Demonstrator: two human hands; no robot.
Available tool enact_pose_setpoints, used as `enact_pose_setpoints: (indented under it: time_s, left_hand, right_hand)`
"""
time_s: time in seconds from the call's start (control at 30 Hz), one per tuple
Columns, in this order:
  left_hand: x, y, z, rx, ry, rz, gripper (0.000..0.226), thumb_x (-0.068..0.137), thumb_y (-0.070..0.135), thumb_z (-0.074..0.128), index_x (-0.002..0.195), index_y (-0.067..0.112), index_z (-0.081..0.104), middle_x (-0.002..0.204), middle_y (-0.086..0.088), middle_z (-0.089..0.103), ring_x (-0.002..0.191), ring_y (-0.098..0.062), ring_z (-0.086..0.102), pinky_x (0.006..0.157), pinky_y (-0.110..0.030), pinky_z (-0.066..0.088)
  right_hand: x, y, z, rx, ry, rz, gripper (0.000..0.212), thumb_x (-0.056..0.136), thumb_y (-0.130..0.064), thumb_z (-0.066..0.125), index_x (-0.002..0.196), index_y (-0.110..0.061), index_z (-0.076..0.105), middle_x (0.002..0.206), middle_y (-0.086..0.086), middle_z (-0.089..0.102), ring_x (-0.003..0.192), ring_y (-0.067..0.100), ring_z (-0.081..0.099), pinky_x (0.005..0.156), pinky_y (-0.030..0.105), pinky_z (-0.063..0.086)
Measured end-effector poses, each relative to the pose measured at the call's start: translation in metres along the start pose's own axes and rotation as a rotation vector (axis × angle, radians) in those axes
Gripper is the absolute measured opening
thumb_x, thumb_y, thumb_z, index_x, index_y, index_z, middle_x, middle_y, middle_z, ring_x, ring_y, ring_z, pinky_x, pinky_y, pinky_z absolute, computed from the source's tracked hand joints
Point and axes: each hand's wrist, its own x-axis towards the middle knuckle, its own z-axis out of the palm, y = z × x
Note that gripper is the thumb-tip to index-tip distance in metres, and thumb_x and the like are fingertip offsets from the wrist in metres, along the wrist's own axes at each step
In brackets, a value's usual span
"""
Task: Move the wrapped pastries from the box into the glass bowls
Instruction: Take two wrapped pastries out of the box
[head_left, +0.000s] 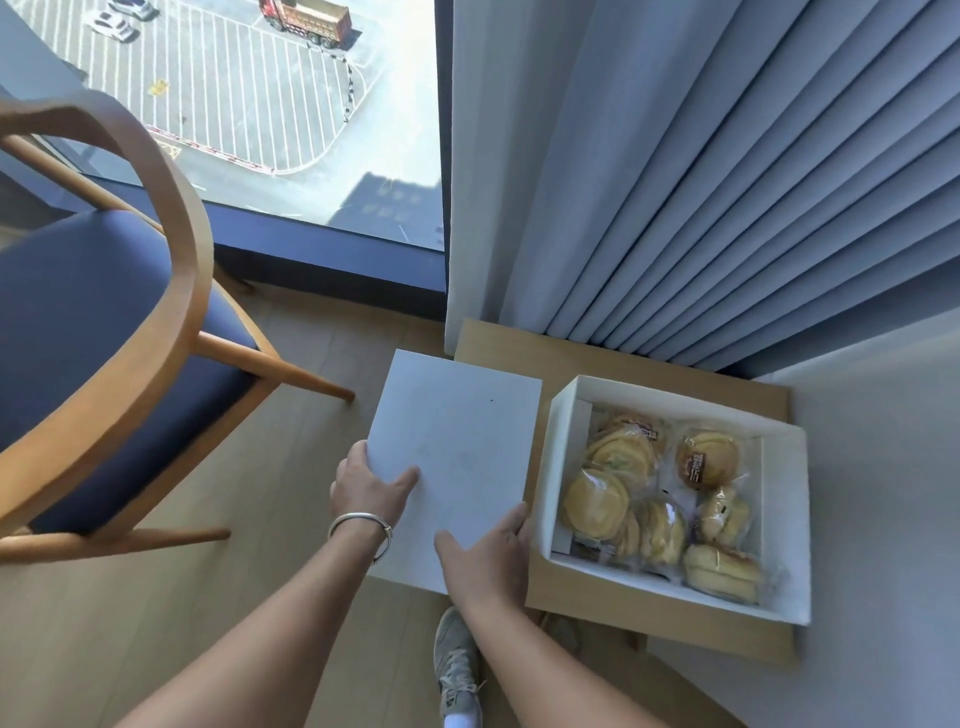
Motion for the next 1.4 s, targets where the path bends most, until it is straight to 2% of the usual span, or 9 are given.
enact_pose_setpoints:
  time_s: [0.33, 0.5, 0.57, 0.67, 0.8, 1.0, 1.07, 1.17, 1.4]
  left_hand:
    - [0.003, -0.007, 0.021, 0.033, -0.063, 0.084, 0.053, 0.074, 0.032, 0.077, 0.117, 0.019, 0.048, 0.115, -0.006, 0.054, 0.104, -0.031, 0.055, 0.088, -0.040, 0.045]
    - [-0.001, -0.006, 0.012, 0.192, -0.192, 0.096, 0.076, 0.080, 0.038, 0.071, 0.140, 0.011, 0.034, 0.138, -0.007, 0.048, 0.122, -0.029, 0.049, 0.097, -0.041, 0.043]
    - [-0.011, 0.000, 0.010, 0.278, -0.224, 0.146, 0.080, 0.082, 0.038, 0.068, 0.145, 0.010, 0.028, 0.148, -0.008, 0.039, 0.132, -0.026, 0.041, 0.102, -0.040, 0.039]
    - [-0.031, 0.014, 0.002, 0.552, -0.201, 0.269, 0.090, 0.087, 0.049, 0.058, 0.154, 0.017, 0.006, 0.162, -0.004, 0.011, 0.146, -0.018, 0.017, 0.113, -0.040, 0.028]
    - [-0.062, 0.040, -0.018, 0.779, -0.110, 0.452, 0.088, 0.090, 0.056, 0.048, 0.153, 0.027, -0.006, 0.163, -0.002, 0.002, 0.148, -0.018, 0.006, 0.117, -0.045, 0.019]
    - [-0.104, 0.081, -0.043, 0.820, -0.057, 0.600, 0.087, 0.092, 0.057, 0.043, 0.151, 0.029, -0.015, 0.163, -0.003, -0.004, 0.149, -0.022, 0.001, 0.118, -0.049, 0.011]
    - [-0.119, 0.094, -0.048, 0.821, -0.046, 0.656, 0.087, 0.093, 0.058, 0.042, 0.150, 0.029, -0.016, 0.163, -0.003, -0.004, 0.149, -0.023, 0.001, 0.118, -0.049, 0.010]
    - [-0.144, 0.112, -0.053, 0.808, -0.050, 0.748, 0.087, 0.092, 0.060, 0.040, 0.150, 0.029, -0.017, 0.163, -0.004, -0.006, 0.149, -0.024, -0.001, 0.117, -0.049, 0.009]
    - [-0.196, 0.150, -0.051, 0.782, -0.006, 0.974, 0.084, 0.093, 0.061, 0.035, 0.150, 0.028, -0.018, 0.163, -0.002, -0.007, 0.149, -0.021, -0.005, 0.118, -0.050, 0.006]
  right_hand:
    - [0.026, 0.016, 0.002, -0.192, -0.057, -0.014, 0.113, 0.081, -0.047, 0.066, 0.152, -0.003, -0.010, 0.163, 0.008, -0.002, 0.144, 0.026, 0.022, 0.104, 0.031, 0.036]
    - [0.013, 0.013, -0.006, -0.334, -0.109, -0.070, 0.099, 0.088, -0.038, 0.060, 0.153, -0.010, -0.010, 0.162, 0.012, -0.011, 0.148, 0.028, 0.005, 0.114, 0.034, 0.026]
    - [0.004, 0.008, -0.014, -0.373, -0.117, -0.141, 0.096, 0.089, -0.035, 0.059, 0.153, -0.013, -0.009, 0.162, 0.010, -0.012, 0.149, 0.026, -0.001, 0.118, 0.035, 0.019]
    - [-0.006, 0.003, -0.036, -0.412, -0.116, -0.266, 0.092, 0.090, -0.033, 0.059, 0.154, -0.019, -0.005, 0.163, 0.004, -0.012, 0.149, 0.023, -0.005, 0.120, 0.035, 0.015]
    - [-0.021, 0.002, -0.078, -0.467, -0.108, -0.387, 0.088, 0.090, -0.034, 0.057, 0.155, -0.025, -0.001, 0.163, 0.001, -0.009, 0.149, 0.021, -0.004, 0.118, 0.038, 0.020]
    - [-0.041, -0.005, -0.147, -0.514, 0.021, -0.441, 0.087, 0.089, -0.042, 0.058, 0.154, -0.028, 0.002, 0.164, 0.000, -0.003, 0.149, 0.023, 0.004, 0.116, 0.041, 0.023]
    - [-0.051, -0.001, -0.174, -0.543, 0.065, -0.440, 0.088, 0.089, -0.045, 0.058, 0.155, -0.028, 0.001, 0.164, 0.002, -0.005, 0.149, 0.024, 0.002, 0.117, 0.043, 0.019]
    - [-0.066, 0.010, -0.209, -0.563, 0.146, -0.451, 0.087, 0.090, -0.048, 0.056, 0.155, -0.028, 0.002, 0.164, 0.003, -0.003, 0.149, 0.026, 0.003, 0.119, 0.043, 0.013]
    - [-0.088, 0.044, -0.268, -0.536, 0.296, -0.420, 0.086, 0.089, -0.057, 0.053, 0.155, -0.027, 0.008, 0.163, 0.006, 0.006, 0.149, 0.024, 0.007, 0.121, 0.042, 0.014]
